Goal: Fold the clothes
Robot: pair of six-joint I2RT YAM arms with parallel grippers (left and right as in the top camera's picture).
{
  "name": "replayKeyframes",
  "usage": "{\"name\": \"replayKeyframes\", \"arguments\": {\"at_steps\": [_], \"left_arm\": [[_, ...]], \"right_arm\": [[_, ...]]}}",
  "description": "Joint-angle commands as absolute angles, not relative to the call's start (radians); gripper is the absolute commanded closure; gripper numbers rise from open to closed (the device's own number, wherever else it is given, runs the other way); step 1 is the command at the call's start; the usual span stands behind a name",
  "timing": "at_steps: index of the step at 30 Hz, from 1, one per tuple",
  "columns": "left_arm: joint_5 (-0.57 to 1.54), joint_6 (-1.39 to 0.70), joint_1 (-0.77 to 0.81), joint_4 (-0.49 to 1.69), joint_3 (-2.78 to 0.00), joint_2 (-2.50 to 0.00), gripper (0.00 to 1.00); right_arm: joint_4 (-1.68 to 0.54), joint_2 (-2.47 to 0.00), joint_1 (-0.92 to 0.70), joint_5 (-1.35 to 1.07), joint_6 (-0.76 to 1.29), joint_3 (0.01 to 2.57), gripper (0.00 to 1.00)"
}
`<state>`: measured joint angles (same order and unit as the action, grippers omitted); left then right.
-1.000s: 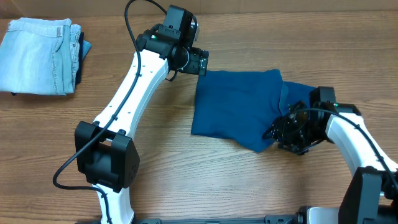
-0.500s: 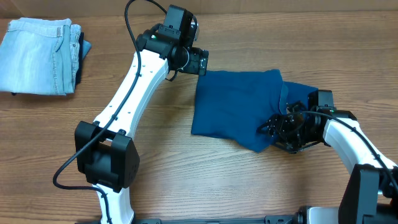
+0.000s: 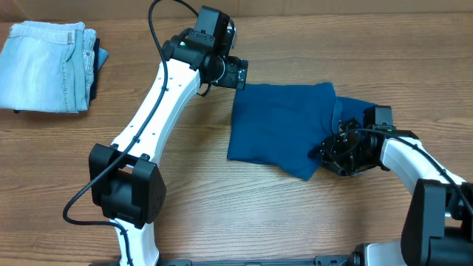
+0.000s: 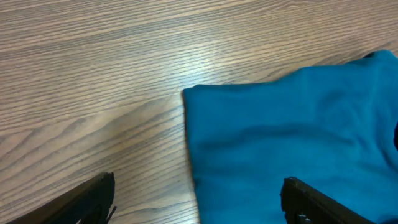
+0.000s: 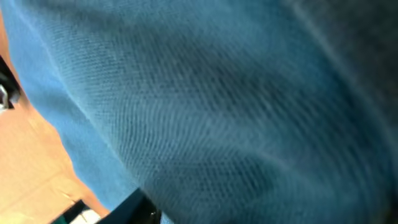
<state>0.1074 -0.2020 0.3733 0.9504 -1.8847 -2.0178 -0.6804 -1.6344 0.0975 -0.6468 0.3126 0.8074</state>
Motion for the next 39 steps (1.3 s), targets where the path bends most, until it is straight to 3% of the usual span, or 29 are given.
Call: {"name": "replayKeyframes", "arguments": {"at_steps": [1,2,4,23,24,25,26,27,39], "left_arm": [[0.098,-0.180,0.381,0.947,-1.901,-1.995,0.12],[0.098,-0.180,0.381,0.947,-1.901,-1.995,0.12],[0.098,-0.180,0.381,0.947,-1.901,-1.995,0.11],[0.097,-0.179,0.380,0.940,-1.901,-1.995,0.09],[0.097,-0.179,0.380,0.942,-1.901,-1.995,0.09],[0.097,-0.179,0.380,0.943,-1.901,-1.995,0.09],[0.097,-0.179,0.380,0.944,-1.901,-1.995,0.09],[0.097,-0.179,0.380,0.944,-1.901,-1.995,0.09],[0.097,-0.179,0.380,0.939,-1.901,-1.995,0.09]], "right_arm": [[-0.670,-1.639,0.096,-0.661,0.319,0.804,0.80],[-0.670,-1.639,0.096,-0.667,0.319,0.804,0.89],[-0.652,-1.638,0.096,-0.687,0.307,0.805,0.95],[-0.436,-1.502,0.096,-0.694,0.045,0.821,0.96],[-0.447,-1.502,0.096,-0.694,0.045,0.821,0.90],[-0.465,-1.502,0.096,-0.694,0.047,0.821,0.73],[-0.493,-1.502,0.096,-0.694,0.059,0.821,0.47],[-0.533,-1.502,0.096,-0.694,0.080,0.821,0.43],[-0.939,-1.502,0.096,-0.748,0.113,0.821,0.39]]}}
